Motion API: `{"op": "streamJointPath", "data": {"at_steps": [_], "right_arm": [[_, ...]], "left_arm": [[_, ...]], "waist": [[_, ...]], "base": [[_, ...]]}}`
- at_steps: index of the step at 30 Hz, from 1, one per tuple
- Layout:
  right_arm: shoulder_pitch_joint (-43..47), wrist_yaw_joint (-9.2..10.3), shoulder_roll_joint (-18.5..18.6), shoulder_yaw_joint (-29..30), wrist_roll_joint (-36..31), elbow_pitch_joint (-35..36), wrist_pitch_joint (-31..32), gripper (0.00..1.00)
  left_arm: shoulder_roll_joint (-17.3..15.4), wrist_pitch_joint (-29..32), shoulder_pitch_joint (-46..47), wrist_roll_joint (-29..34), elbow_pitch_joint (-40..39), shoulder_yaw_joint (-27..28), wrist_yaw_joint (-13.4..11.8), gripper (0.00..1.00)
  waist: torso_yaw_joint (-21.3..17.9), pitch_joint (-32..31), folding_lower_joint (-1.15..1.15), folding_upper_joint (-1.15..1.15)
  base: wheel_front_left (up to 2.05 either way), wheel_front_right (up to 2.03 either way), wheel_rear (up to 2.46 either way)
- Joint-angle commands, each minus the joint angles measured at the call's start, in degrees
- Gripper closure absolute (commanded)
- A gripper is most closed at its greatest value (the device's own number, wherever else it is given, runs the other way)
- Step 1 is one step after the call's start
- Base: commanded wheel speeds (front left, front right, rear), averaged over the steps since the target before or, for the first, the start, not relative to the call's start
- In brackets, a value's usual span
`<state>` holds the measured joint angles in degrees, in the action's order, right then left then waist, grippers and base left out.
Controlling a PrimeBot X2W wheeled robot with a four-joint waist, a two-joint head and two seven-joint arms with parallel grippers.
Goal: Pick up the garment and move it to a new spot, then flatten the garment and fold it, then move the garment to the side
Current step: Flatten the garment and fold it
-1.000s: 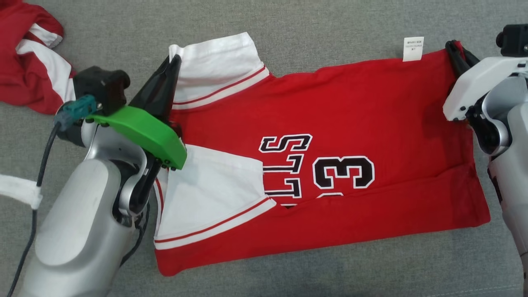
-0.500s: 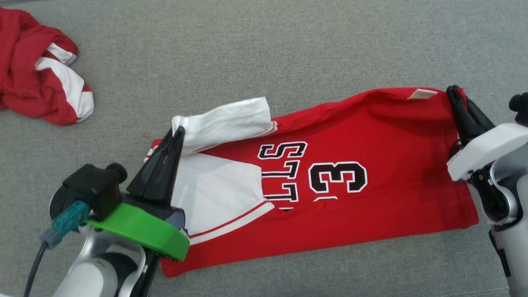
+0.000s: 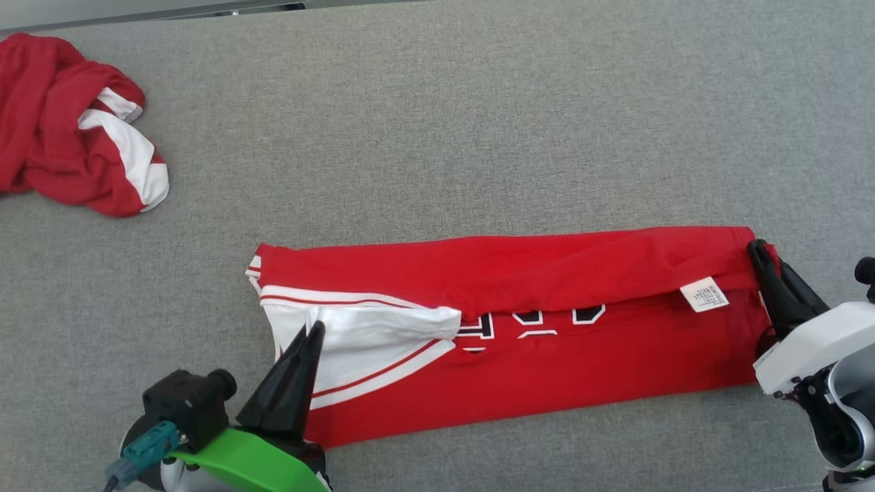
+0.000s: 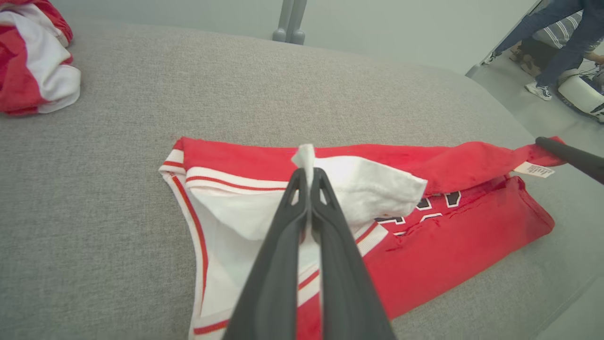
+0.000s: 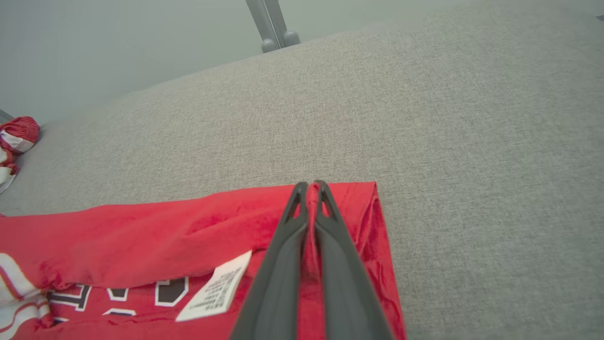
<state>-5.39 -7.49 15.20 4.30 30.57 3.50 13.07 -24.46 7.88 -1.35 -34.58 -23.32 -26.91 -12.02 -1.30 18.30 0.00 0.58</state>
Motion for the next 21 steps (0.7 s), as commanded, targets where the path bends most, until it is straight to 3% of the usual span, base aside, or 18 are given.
{"op": "streamJointPath", "data": {"at_steps": [1,11,12,13,14,15,16,21], "right_arm": [[0.79,-0.01,-0.33,0.20,0.14,-0.04,0.12,1.00],[1.40,-0.01,0.02,-0.99,-0.88,-4.17,-1.92,1.00],[1.44,-0.01,0.32,-1.17,-1.35,-4.72,-2.29,1.00],[1.60,-0.01,0.48,-1.43,-1.56,-5.22,-2.70,0.80],[1.78,-0.01,0.58,-1.64,-1.66,-5.63,-3.06,0.45],[1.78,-0.01,0.58,-1.64,-1.66,-5.63,-3.06,0.45],[1.97,-0.01,0.74,-1.76,-1.69,-5.97,-3.49,0.00],[3.59,-0.01,0.47,-0.82,-0.97,-7.01,-5.39,0.00]], "left_arm": [[0.36,-0.44,-1.04,-0.48,0.94,-0.11,0.36,1.00],[1.46,-1.78,-2.62,-3.06,9.94,-0.23,1.37,1.00],[1.58,-1.96,-2.70,-3.21,10.64,-0.29,1.49,0.91],[1.67,-1.97,-2.82,-3.19,11.20,-0.47,1.51,0.59],[1.80,-2.12,-2.98,-3.32,11.64,-0.56,1.56,0.16],[1.80,-2.12,-2.98,-3.32,11.64,-0.56,1.56,0.16],[1.90,-2.34,-3.15,-3.64,12.06,-0.51,1.67,0.00],[2.39,-3.89,-4.78,-4.51,11.65,0.41,0.93,0.00]], "waist": [[-0.15,-0.21,0.00,-0.58],[-0.69,-1.57,0.00,-0.58],[-0.72,-1.73,0.00,-0.58],[-0.76,-1.93,0.00,-0.58],[-0.78,-2.15,0.00,-0.58],[-0.78,-2.15,0.00,-0.58],[-0.79,-2.35,0.00,-0.58],[-0.87,-3.70,0.00,-0.58]], "base": [[0.00,0.00,0.00],[0.00,0.00,0.00],[0.00,0.00,0.00],[0.00,0.00,0.00],[0.00,0.00,0.00],[0.00,0.00,0.00],[0.00,0.00,0.00],[0.00,0.00,0.00]]}}
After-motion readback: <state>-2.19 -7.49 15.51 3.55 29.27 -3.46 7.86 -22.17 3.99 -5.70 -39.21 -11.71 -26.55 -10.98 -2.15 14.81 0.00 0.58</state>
